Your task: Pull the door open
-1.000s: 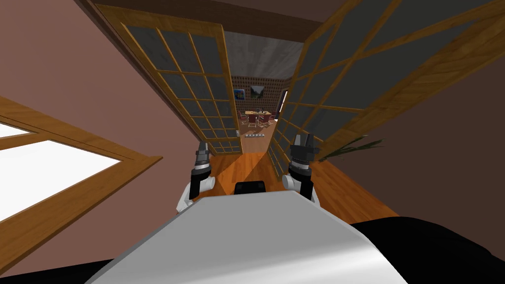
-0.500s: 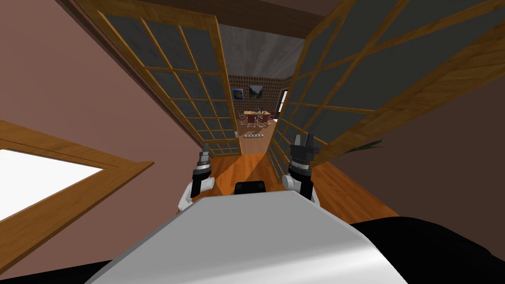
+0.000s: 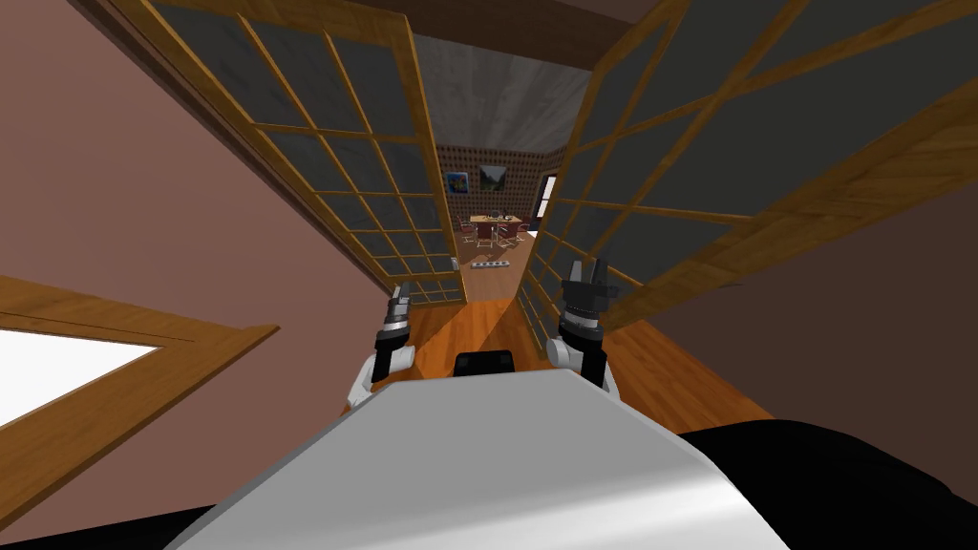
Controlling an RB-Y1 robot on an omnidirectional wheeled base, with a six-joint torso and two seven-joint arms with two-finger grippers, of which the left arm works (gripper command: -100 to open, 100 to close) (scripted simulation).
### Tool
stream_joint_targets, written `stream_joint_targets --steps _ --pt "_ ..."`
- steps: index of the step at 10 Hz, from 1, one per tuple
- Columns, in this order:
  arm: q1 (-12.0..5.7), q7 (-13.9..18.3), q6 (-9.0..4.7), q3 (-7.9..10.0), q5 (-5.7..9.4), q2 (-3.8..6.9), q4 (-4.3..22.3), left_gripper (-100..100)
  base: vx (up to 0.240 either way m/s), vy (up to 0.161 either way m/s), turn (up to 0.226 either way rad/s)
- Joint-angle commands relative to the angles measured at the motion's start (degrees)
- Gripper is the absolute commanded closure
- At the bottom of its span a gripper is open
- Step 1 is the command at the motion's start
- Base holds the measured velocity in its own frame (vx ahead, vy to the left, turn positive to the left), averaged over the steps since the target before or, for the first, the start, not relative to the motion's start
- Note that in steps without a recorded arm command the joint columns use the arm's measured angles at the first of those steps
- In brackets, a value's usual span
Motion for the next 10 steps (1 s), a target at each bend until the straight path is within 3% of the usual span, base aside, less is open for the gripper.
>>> stream_joint_targets --steps 1,10 --pt "-0.47 -2.10 -0.22 0.49 -0.69 -0.09 1.88 -100 0.097 -0.007 -0.043" --pt "-3.22 -12.47 -2.24 3.89 -4.05 -0.14 13.59 -100 0.101 -0.002 -0.041"
